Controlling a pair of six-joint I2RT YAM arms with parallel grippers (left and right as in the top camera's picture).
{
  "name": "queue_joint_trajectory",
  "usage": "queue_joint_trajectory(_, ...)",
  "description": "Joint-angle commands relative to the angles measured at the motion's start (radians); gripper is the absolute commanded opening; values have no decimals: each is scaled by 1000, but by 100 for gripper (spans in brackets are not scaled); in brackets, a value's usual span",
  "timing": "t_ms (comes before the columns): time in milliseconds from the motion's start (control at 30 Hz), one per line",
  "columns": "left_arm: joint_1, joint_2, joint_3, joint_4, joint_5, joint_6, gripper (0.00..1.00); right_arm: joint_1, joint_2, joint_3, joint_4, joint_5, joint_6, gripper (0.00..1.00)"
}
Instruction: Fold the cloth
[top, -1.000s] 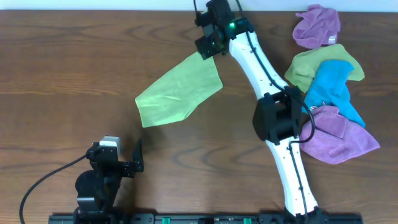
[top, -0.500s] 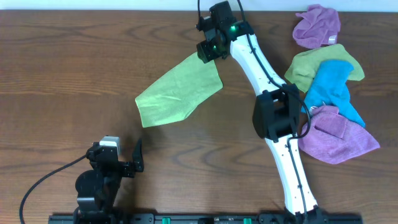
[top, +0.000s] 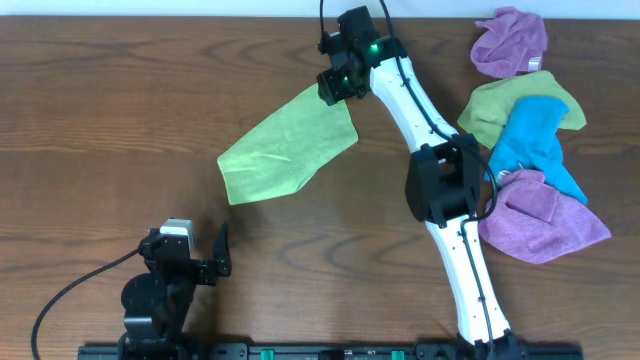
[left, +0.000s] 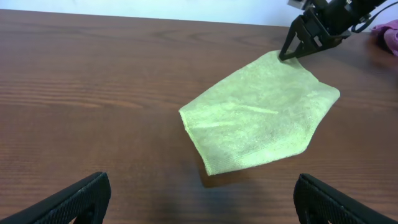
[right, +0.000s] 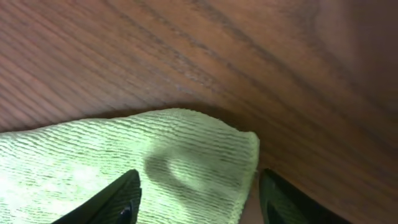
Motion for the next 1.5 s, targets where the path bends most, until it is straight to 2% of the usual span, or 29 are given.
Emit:
queue_joint_trajectory(0, -3, -6, -21, -3, 3, 17, 95, -13, 19, 4, -2, 22, 16, 63)
queue_joint_trajectory(100, -3, -6, -21, -3, 3, 17, 95, -14, 20, 4, -2, 7, 24, 61)
queue_joint_trajectory(267, -3, -6, -21, -3, 3, 17, 95, -14, 20, 4, -8, -38, 24, 42)
queue_joint_trajectory(333, -3, -6, -21, -3, 3, 17, 95, -14, 20, 4, -9, -38, 25, 24)
queue_joint_trajectory(400, -3, -6, -21, -3, 3, 17, 95, -14, 20, 4, -8, -38, 42, 1)
queue_joint_trajectory(633, -3, -6, -21, -3, 3, 17, 95, -17, 3, 73, -3, -40, 69, 1)
queue_joint_trajectory(667, -3, -6, -21, -3, 3, 17, 95, -20, 1, 90, -2, -28, 68, 13)
queue_joint_trajectory(700, -3, -6, -21, -3, 3, 17, 95, -24, 1, 101, -1, -18, 66, 35)
queue_joint_trajectory(767, -3, -6, -21, -3, 3, 17, 95, -35, 2, 100, -5, -19, 65, 42)
queue_joint_trajectory(1233, -3, -6, -21, -3, 3, 17, 95, -76, 38, 84, -2, -219, 54, 47)
queue_joint_trajectory(1467, -3, -6, -21, -3, 3, 17, 95, -76, 46, 84, -13, -228, 54, 48)
